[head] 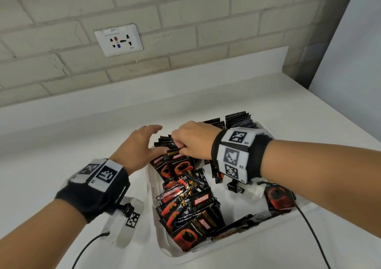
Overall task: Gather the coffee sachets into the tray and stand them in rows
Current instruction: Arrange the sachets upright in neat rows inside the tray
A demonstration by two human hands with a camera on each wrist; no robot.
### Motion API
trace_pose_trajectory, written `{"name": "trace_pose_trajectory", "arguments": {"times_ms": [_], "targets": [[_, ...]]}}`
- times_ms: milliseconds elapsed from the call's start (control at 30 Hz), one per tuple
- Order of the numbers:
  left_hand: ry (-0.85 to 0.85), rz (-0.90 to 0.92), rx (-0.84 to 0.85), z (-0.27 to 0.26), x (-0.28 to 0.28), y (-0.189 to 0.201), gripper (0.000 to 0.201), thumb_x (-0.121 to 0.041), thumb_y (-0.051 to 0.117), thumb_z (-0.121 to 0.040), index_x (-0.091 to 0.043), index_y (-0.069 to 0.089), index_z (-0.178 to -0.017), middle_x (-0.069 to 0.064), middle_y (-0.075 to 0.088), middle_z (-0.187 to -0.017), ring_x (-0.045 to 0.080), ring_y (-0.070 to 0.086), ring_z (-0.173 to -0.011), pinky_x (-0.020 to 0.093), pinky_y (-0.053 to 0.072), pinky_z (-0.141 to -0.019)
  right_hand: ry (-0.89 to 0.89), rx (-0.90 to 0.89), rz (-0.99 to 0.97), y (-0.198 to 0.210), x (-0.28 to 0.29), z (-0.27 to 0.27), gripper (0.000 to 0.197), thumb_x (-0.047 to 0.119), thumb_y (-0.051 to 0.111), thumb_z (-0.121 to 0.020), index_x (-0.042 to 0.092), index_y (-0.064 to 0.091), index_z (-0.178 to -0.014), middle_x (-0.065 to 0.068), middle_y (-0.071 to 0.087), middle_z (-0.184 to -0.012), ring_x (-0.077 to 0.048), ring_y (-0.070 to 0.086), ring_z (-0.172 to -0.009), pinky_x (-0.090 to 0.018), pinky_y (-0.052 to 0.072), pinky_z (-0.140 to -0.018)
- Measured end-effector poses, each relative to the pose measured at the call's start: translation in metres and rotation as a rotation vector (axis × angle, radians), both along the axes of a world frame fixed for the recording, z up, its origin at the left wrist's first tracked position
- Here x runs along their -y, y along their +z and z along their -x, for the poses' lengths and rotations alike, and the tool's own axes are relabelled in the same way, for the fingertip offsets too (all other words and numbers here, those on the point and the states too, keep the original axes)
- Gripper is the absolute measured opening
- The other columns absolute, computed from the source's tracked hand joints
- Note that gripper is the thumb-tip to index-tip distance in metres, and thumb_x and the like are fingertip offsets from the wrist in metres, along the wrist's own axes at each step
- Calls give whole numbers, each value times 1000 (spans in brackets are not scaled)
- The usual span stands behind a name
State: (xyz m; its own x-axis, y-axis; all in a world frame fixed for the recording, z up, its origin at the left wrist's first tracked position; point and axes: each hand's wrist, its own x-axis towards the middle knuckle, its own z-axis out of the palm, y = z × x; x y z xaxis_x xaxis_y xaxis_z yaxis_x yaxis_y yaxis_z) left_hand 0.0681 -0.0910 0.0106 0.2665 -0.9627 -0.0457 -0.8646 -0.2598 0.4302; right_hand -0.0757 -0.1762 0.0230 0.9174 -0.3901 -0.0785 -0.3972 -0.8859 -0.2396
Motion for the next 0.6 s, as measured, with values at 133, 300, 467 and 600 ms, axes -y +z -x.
{"name": "trace_pose_trajectory", "arguments": {"times_ms": [133, 300, 467, 600], "targets": [[141, 38, -132, 5, -19, 7, 62, -26, 67, -83, -15, 39, -137, 3, 50, -129, 15, 49, -108, 22, 37, -87, 34, -21, 10, 0, -5, -8, 8, 10, 49, -90, 16, 46, -85, -5, 49, -91, -24, 56, -84, -36, 50, -74], [230, -46, -378, 19, -32, 1, 76, -21, 68, -83, -17, 22, -145, 3, 36, -142, 11, 39, -115, 24, 35, -87, 37, -35, -2, -7, -9, -13, 11, 11, 51, -91, 9, 52, -101, -9, 53, -103, -26, 57, -89, -39, 50, -79], [220, -89, -200, 23, -30, -11, 91, -24, 70, -81, -14, 9, -148, 8, 21, -150, 24, 24, -136, 35, 27, -108, -35, 19, -97, 10, -2, -2, 30, 20, 63, -86, 12, 52, -113, 4, 44, -95, -11, 45, -89, -22, 37, -77], [188, -114, -260, 27, -24, -25, 97, -22, 69, -82, -12, -2, -148, 11, 15, -153, 24, 19, -140, 35, 24, -111, -132, 49, -51, 27, 20, 13, 30, 20, 60, -88, 15, 54, -117, 2, 54, -106, -9, 43, -92, -20, 30, -78]]}}
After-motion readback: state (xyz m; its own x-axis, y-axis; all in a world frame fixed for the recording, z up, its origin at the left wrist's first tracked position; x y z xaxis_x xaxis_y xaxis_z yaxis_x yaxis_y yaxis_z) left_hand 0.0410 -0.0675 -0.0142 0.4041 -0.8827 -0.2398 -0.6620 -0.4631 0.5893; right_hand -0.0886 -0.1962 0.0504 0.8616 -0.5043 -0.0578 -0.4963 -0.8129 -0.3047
